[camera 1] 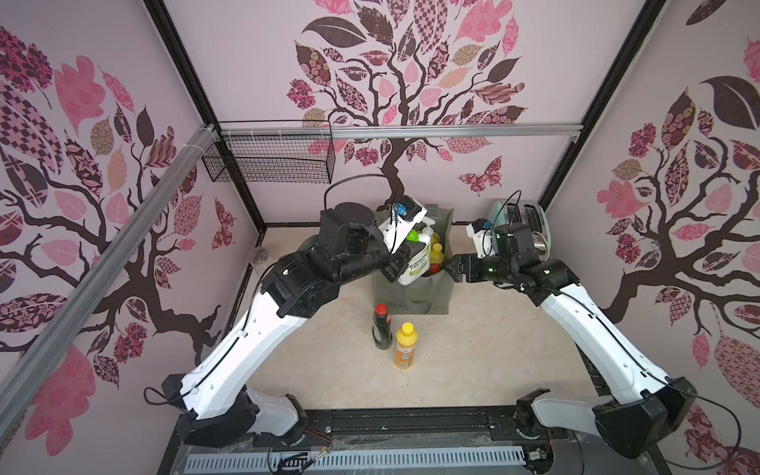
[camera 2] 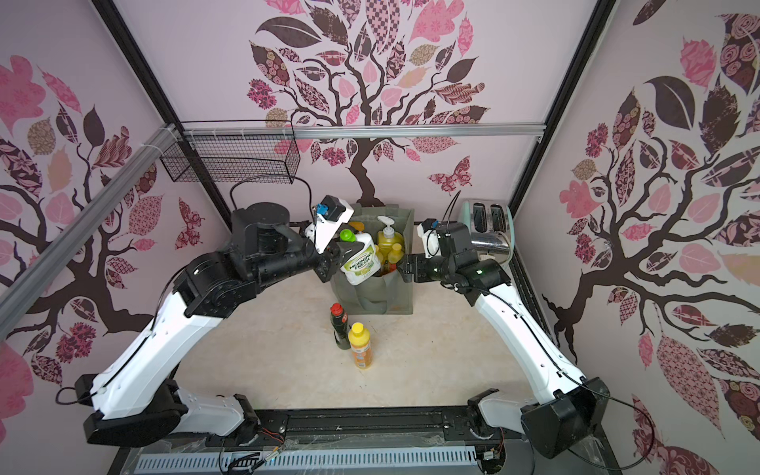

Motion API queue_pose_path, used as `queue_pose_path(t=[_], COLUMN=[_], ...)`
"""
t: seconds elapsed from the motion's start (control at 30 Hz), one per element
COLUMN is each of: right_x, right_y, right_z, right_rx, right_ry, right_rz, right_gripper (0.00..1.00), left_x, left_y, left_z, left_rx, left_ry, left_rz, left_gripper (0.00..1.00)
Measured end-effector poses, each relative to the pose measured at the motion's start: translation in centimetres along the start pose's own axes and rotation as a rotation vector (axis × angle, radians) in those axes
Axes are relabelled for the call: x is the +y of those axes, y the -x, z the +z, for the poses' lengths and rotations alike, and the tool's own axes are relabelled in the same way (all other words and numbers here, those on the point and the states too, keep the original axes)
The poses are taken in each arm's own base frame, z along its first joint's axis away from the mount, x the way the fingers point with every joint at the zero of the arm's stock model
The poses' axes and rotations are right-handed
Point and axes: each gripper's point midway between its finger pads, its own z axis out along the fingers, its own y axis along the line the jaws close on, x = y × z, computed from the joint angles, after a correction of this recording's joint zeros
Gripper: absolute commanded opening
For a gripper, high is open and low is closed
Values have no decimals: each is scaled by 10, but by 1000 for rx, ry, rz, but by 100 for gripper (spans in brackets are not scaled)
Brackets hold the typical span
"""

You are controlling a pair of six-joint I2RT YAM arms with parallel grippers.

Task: Pack dish soap into the shopping bag
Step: Place the bottle of dish soap in the shopping bag.

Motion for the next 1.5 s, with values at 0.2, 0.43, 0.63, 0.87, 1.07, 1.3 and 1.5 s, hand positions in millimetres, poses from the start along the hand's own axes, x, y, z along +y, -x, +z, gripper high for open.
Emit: queue_pose_path(t=[0.2,0.43,0.63,0.87,1.07,1.3,1.5], right_x=[-1,-5,-8,-9,-2,11,25], right_y=[-16,-36,-56,-75,-72,-67,-60], right_z=[0,-8,8,12,3,-6,-14], right_rx=[7,1,49,85,67,64,65], right_ry=[-23,-39,-37,-34,0,56,113], right_rz=[-33,-43,-42,-37,-33,-29,-28], right_gripper=[72,70,70,70,69,54,20], left_x=[27,28,18,25,47,33,25], left_y=[6,-1,-51,-107,-109,-114,-139], left_z=[30,50,81,107,107,127,130], left_rx=[-24,-22,70,182,153,164,236], left_ry=[-14,-73,-132,-173,-172,-291,-345], left_rz=[3,48,57,18,-9,16,41], left_gripper=[0,0,0,0,0,0,0])
